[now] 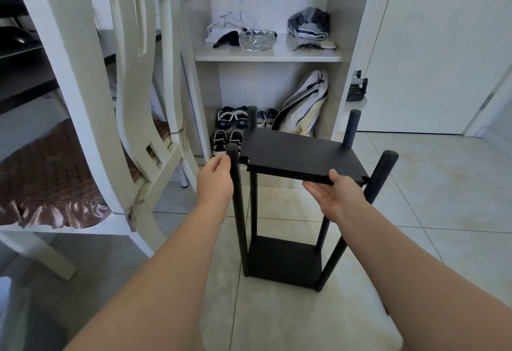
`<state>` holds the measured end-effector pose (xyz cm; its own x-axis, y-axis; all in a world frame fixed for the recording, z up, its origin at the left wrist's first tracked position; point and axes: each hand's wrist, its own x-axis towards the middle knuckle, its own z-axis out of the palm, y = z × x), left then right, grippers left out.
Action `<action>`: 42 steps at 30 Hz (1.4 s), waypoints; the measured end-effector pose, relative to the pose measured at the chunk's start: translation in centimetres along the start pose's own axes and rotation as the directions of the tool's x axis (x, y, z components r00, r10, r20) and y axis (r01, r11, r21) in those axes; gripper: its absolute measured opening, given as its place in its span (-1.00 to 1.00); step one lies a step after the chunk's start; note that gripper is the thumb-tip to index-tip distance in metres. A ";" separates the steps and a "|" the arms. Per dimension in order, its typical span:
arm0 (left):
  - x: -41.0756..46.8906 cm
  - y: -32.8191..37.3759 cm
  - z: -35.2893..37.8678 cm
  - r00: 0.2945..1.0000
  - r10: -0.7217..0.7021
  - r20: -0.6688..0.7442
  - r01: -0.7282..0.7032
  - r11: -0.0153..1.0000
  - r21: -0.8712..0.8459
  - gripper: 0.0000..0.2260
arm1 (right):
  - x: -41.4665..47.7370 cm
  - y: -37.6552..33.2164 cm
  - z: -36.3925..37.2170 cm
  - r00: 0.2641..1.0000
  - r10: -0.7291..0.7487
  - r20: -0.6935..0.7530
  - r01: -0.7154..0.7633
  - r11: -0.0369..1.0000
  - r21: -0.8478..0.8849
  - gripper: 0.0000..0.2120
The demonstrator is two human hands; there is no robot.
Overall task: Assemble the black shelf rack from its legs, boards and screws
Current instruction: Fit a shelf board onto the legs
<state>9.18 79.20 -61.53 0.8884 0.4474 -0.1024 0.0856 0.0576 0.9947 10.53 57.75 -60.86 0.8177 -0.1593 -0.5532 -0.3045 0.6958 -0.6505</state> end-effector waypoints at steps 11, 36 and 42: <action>-0.1 0.2 -0.2 0.997 -0.063 0.036 0.063 0.998 -0.001 -0.72 | 0.2 -0.3 0.2 1.000 -0.020 -0.019 0.021 0.998 0.065 -0.78; 2.2 -0.7 3.5 0.956 -0.291 -0.038 0.285 0.952 -0.111 -0.51 | -1.5 -0.4 -1.0 0.992 -0.096 -0.083 0.102 0.993 0.067 -0.79; 1.9 -0.8 1.6 0.978 -0.168 0.122 0.174 0.984 -0.042 -0.39 | -1.6 -1.2 -1.3 0.991 -0.101 -0.089 0.105 0.994 0.042 -0.91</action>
<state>11.50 78.58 -62.51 0.9098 0.3192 -0.2654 0.2199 0.1717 0.9603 8.89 56.28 -59.88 0.7977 -0.2899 -0.5287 -0.1962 0.7043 -0.6823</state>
